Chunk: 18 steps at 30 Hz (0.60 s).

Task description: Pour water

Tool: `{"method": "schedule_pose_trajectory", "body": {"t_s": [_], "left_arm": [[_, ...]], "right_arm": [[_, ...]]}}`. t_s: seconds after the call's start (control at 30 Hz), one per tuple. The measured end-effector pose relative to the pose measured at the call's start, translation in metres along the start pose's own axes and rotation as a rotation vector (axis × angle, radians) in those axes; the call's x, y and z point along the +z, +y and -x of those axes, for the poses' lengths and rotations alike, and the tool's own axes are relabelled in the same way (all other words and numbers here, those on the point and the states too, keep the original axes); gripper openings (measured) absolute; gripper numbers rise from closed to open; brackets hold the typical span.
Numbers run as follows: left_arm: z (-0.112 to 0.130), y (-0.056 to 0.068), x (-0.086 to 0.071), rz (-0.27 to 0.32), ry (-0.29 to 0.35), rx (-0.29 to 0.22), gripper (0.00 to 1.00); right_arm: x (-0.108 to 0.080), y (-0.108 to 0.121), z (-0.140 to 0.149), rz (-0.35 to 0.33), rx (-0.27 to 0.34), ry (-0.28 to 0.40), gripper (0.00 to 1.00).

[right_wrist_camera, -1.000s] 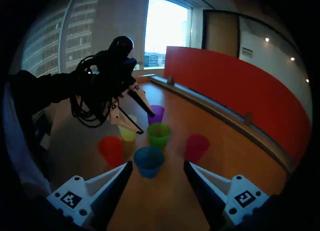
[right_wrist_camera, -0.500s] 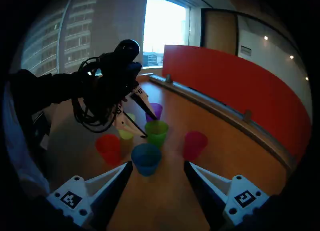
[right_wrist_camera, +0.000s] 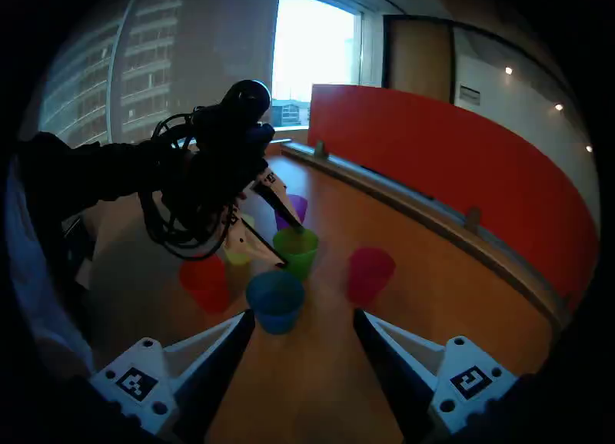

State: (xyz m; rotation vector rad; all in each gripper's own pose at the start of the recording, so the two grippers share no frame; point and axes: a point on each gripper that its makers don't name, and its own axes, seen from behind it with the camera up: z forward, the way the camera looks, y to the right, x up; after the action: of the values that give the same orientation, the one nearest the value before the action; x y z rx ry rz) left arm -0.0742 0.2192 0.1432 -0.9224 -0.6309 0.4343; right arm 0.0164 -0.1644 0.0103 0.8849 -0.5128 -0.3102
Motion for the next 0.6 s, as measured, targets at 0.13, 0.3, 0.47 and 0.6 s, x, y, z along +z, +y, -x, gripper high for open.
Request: {"method": "schedule_pose_trajectory", "body": {"t_s": [0.13, 0.3, 0.47, 0.6], "left_arm": [[0.0018, 0.0001, 0.0028, -0.005, -0.005, 0.002, 0.97], [0.0022, 0.0016, 0.0039, 0.000, 0.003, -0.009, 0.86], [-0.0003, 0.0022, 0.0016, 0.007, 0.019, -0.019, 0.86], [-0.0058, -0.0023, -0.0057, -0.007, 0.036, -0.017, 0.86]], "right_arm": [[-0.0009, 0.0011, 0.0011, 0.001, 0.001, 0.000, 0.99], [-0.0018, 0.0023, 0.0017, 0.001, 0.003, 0.001, 0.99], [-0.0021, 0.0023, 0.0029, 0.002, 0.007, 0.000, 0.99], [-0.0031, 0.0023, 0.0022, 0.003, 0.007, 0.001, 0.99]]}}
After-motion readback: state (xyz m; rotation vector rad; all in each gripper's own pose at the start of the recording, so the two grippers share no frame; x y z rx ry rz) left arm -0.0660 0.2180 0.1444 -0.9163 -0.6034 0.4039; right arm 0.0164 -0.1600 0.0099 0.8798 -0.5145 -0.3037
